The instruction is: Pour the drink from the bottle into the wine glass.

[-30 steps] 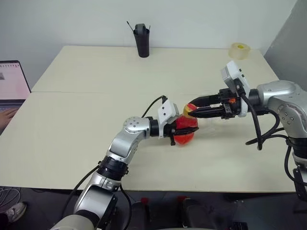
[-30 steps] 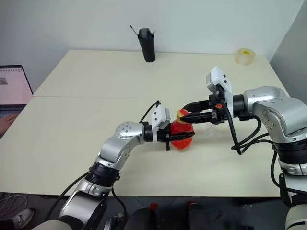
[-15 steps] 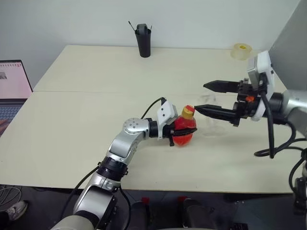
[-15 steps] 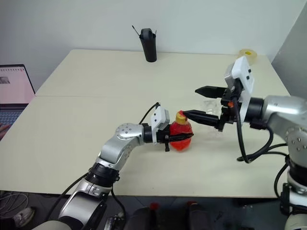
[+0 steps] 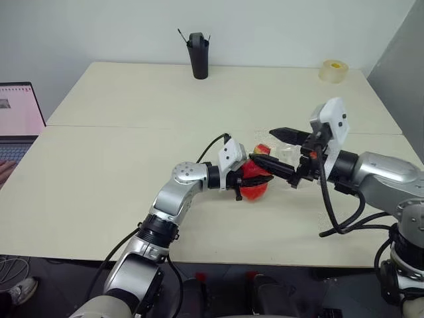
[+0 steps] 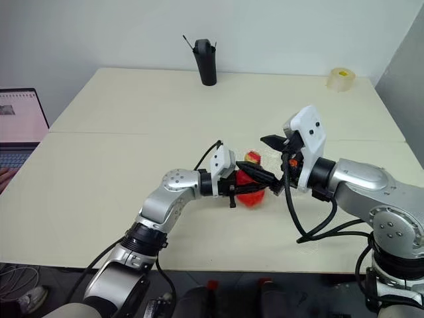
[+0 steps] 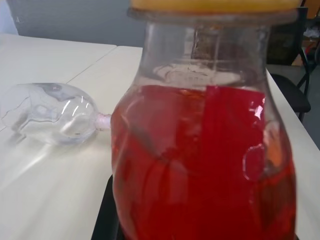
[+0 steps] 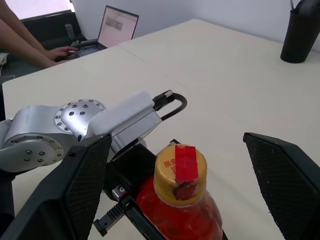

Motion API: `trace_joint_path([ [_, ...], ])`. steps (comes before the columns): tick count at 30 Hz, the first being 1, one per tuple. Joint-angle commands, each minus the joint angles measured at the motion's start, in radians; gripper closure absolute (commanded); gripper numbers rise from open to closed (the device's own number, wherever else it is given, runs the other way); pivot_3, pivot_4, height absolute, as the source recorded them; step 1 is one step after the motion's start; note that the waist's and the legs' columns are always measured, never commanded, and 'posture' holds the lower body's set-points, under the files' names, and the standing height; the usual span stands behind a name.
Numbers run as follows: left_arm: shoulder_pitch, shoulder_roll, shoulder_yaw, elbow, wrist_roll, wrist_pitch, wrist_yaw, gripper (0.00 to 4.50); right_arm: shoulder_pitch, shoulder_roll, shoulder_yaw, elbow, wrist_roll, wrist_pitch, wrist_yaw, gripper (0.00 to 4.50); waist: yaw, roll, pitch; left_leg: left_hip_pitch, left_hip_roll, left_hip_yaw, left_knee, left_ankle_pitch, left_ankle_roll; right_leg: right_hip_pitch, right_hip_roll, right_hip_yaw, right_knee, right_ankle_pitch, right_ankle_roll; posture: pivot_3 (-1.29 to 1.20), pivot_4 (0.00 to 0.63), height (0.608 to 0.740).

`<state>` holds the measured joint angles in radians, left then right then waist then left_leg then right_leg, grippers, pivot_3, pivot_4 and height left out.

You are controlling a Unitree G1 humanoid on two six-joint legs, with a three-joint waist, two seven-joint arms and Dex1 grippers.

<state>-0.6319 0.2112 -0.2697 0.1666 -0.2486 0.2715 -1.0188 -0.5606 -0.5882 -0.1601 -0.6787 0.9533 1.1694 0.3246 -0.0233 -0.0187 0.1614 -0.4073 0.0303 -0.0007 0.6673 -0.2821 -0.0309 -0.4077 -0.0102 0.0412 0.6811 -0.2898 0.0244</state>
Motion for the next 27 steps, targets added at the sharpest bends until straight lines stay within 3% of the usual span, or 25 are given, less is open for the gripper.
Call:
trace_joint_path([
  [1, -0.010, 0.001, 0.011, -0.060, -0.019, -0.015, -0.007, 3.47, -0.007, 0.016, 0.023, 0.022, -0.035, -0.054, -0.012, 0.00, -0.002, 0.000, 0.000, 0.000, 0.000, 0.000, 0.000, 0.000, 0.000, 0.000, 0.000, 0.000, 0.000, 0.000, 0.000, 0.00, 0.150, 0.740],
  [16, 0.014, 0.023, 0.023, -0.111, -0.026, 0.021, 0.018, 3.47, -0.027, 0.059, 0.106, 0.150, -0.166, -0.163, 0.024, 0.00, -0.003, 0.000, 0.000, 0.000, 0.000, 0.000, 0.000, 0.000, 0.000, 0.000, 0.000, 0.000, 0.000, 0.000, 0.000, 0.00, 0.150, 0.740],
  [27, 0.025, 0.025, 0.014, -0.126, -0.031, 0.029, 0.031, 3.48, 0.109, -0.079, -0.132, 0.084, -0.025, -0.104, 0.056, 0.00, -0.001, 0.000, 0.000, 0.000, 0.000, 0.000, 0.000, 0.000, 0.000, 0.000, -0.001, 0.000, 0.000, 0.000, 0.000, 0.00, 0.150, 0.740],
])
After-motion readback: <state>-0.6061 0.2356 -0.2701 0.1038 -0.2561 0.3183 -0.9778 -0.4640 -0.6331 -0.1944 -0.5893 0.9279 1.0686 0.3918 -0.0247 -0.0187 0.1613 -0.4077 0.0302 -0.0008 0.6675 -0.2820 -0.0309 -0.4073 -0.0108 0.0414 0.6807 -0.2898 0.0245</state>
